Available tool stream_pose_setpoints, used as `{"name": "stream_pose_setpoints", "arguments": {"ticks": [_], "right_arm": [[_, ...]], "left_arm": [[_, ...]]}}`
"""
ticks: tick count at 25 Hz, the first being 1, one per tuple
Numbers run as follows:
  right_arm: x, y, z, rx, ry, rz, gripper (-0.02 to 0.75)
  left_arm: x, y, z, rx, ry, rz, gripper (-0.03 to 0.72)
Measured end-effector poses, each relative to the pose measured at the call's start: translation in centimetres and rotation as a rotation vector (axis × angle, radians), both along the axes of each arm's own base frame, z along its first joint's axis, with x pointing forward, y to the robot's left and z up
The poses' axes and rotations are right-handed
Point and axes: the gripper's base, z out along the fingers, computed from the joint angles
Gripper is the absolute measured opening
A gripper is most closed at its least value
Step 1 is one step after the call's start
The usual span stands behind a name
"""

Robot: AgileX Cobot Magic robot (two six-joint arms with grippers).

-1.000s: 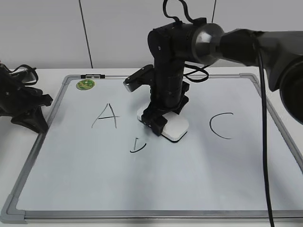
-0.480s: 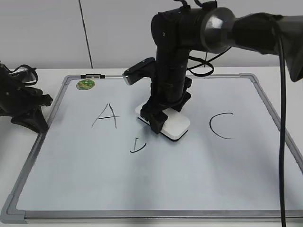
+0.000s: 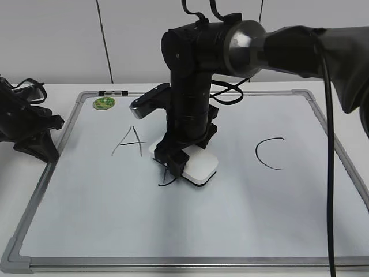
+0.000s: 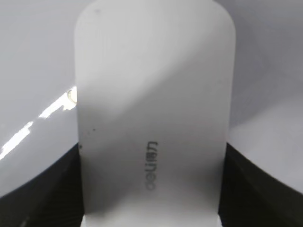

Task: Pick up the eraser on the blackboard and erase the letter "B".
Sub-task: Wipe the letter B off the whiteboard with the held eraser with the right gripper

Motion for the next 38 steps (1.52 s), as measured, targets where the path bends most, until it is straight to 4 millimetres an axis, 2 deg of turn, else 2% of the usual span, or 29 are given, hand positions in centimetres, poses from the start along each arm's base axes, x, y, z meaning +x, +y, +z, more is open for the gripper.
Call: {"name": "stream_pose_setpoints", "arguments": {"ticks": [8,13,21,28,32,38], "right_arm": [[0.7,0.4,1.6,0.033,-0.052,-0.013,0.534],[0.8,0.4,1.8,0.027,-0.065,-0.012,0.534],[0.3,-0.1,0.9,-0.003,-0.052,-0.009,0.534],[-0.5,-0.5,-1.0,-0.013,-0.037,-0.004,0.534],[-1.4,0.7,-1.2,0.002,-0.058,0.031,0.534],[-2.2,1.2,-1.9,-0.005,-0.054,0.051,0.534]], "left_arm": [[0.0,0.0,0.0,0.000,0.001,0.000,0.032],[0.0,0.0,0.0,0.000,0.001,0.000,0.032],[0.0,0.0,0.0,0.000,0.001,0.000,0.032],[0.0,0.0,0.0,0.000,0.001,0.000,0.032],[0.0,0.0,0.0,0.000,0.001,0.000,0.032],[0.0,0.0,0.0,0.000,0.001,0.000,0.032]]}}
